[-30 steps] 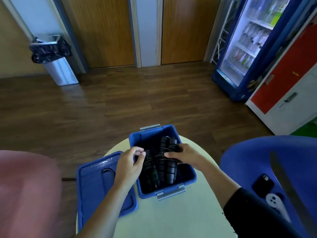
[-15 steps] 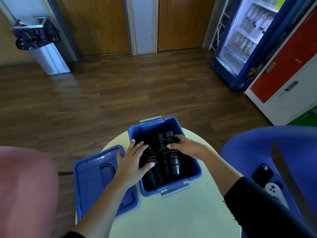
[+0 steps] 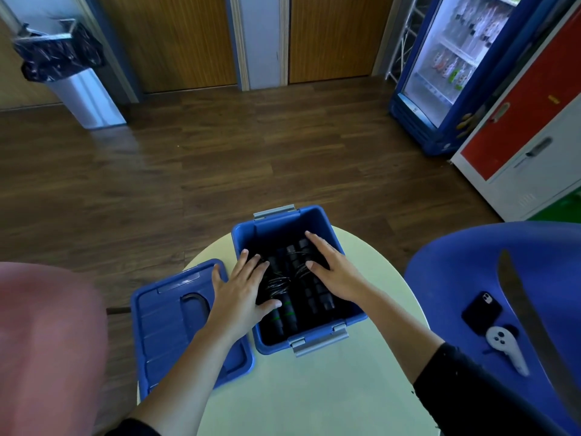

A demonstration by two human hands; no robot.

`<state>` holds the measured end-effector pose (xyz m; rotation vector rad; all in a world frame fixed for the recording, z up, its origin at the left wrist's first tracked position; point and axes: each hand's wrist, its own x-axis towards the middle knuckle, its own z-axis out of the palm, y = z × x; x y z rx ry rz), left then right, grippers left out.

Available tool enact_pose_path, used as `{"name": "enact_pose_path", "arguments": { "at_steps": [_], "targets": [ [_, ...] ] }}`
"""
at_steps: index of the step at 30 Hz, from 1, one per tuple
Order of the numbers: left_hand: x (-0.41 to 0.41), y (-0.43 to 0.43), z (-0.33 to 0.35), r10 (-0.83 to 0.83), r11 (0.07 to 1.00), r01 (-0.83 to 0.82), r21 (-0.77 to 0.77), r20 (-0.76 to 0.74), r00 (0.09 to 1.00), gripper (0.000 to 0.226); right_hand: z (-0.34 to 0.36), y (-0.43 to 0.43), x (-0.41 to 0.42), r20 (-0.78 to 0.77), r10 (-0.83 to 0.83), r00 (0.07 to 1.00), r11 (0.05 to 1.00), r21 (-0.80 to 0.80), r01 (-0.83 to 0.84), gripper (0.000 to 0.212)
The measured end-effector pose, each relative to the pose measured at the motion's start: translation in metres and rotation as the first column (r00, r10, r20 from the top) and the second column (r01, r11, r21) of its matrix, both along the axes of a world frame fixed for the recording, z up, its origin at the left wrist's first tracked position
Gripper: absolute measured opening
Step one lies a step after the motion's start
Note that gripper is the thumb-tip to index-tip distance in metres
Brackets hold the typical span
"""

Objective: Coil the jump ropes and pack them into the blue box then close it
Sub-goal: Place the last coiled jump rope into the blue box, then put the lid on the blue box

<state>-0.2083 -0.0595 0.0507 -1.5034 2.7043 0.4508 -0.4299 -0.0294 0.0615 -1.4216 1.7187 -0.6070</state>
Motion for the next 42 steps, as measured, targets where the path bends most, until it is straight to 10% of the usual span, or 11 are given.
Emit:
{"name": "enact_pose_path", "arguments": {
  "at_steps": [14,21,28,36,42],
  "targets": [
    [-0.005,0.004,0.007,0.004,1.0,0.0,-0.031,0.113,0.994,0.076,-0.007,0.019,0.003,-0.145,0.157,0.977,0.985,-0.052,-0.166,0.086],
    [0.016,0.015,0.009,0.073,0.995,-0.088,-0.055,-0.241,0.968,0.07,0.014,0.025,0.013,-0.109,0.047,0.993,0.99,-0.124,-0.06,0.075],
    [0.099,0.033,0.002,0.471,0.849,-0.528,-0.038,-0.401,0.786,0.036,0.049,0.01,0.093,-0.04,-0.055,0.998,0.939,-0.343,0.038,0.041],
    [0.18,0.053,-0.048,0.811,0.578,-0.753,0.316,-0.115,0.574,0.059,-0.012,-0.003,0.216,-0.178,0.1,0.979,0.982,0.177,-0.069,0.073],
    [0.203,0.06,-0.081,0.834,0.507,-0.744,0.434,-0.03,0.551,0.058,-0.063,-0.001,0.232,-0.421,0.0,0.907,0.907,0.383,0.178,0.094]
  ]
}}
